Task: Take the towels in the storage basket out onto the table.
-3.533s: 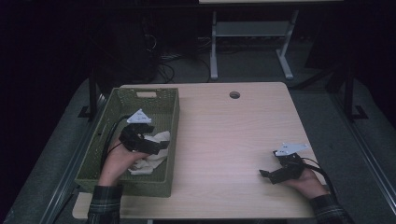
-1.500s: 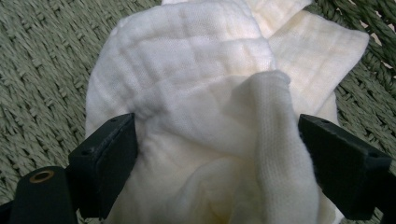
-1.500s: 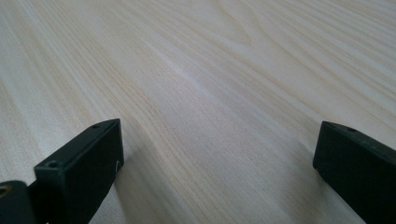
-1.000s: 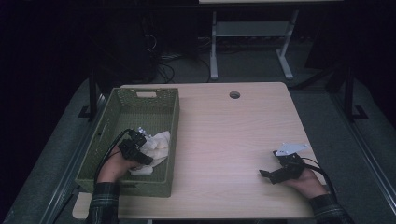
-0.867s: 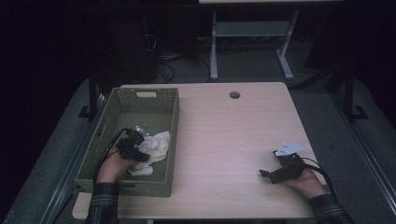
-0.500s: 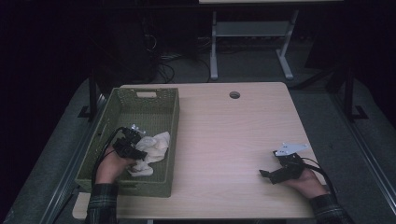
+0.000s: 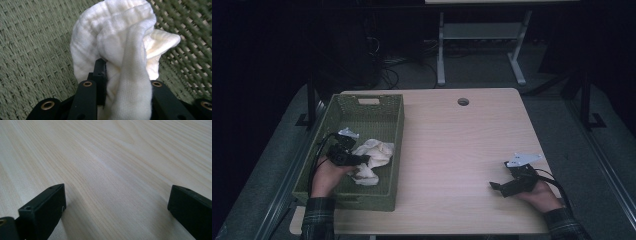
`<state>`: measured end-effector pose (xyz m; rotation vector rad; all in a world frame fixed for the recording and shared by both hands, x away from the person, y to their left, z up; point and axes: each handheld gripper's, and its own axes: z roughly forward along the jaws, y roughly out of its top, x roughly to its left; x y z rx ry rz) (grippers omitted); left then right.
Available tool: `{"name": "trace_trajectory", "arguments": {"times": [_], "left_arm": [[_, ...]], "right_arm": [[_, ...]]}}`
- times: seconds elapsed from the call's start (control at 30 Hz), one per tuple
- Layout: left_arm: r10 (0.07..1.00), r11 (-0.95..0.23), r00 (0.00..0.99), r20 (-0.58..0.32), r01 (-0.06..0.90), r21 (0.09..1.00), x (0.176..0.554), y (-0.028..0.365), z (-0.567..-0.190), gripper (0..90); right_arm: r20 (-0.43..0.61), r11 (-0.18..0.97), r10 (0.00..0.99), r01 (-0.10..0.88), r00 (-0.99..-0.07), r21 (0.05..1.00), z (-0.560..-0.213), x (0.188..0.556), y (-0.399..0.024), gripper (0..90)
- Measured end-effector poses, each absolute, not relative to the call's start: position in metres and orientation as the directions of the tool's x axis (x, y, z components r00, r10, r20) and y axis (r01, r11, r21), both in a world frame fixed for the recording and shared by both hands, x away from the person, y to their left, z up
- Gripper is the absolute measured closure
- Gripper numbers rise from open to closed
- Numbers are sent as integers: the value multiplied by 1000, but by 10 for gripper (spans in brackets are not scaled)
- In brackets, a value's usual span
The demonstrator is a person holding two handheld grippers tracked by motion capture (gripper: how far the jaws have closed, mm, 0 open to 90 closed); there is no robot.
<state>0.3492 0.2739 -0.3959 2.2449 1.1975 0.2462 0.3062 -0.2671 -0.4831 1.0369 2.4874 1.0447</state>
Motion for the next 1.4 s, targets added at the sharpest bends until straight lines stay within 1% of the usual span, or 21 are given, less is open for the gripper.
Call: {"name": "trace_trajectory", "arguments": {"times": [0.2, 0.33, 0.5, 1.13, 1.4], "left_arm": [[804, -385, 580, -130, 675, 629, 347, 279, -387, 718], [809, -354, 573, -130, 652, 671, 345, 281, -381, 721], [805, -323, 575, -146, 632, 704, 343, 285, -374, 721], [786, -226, 589, -190, 559, 798, 335, 291, -345, 725], [777, -205, 601, -186, 522, 828, 333, 291, -332, 729]], "right_arm": [[41, 488, 699, 518, -714, 703, -483, 306, -267, 12], [41, 488, 699, 518, -714, 703, -483, 306, -267, 12], [41, 488, 699, 518, -714, 703, -483, 306, -267, 12], [41, 488, 699, 518, -714, 703, -483, 306, -267, 12], [41, 488, 699, 518, -714, 703, -483, 306, -267, 12]]}}
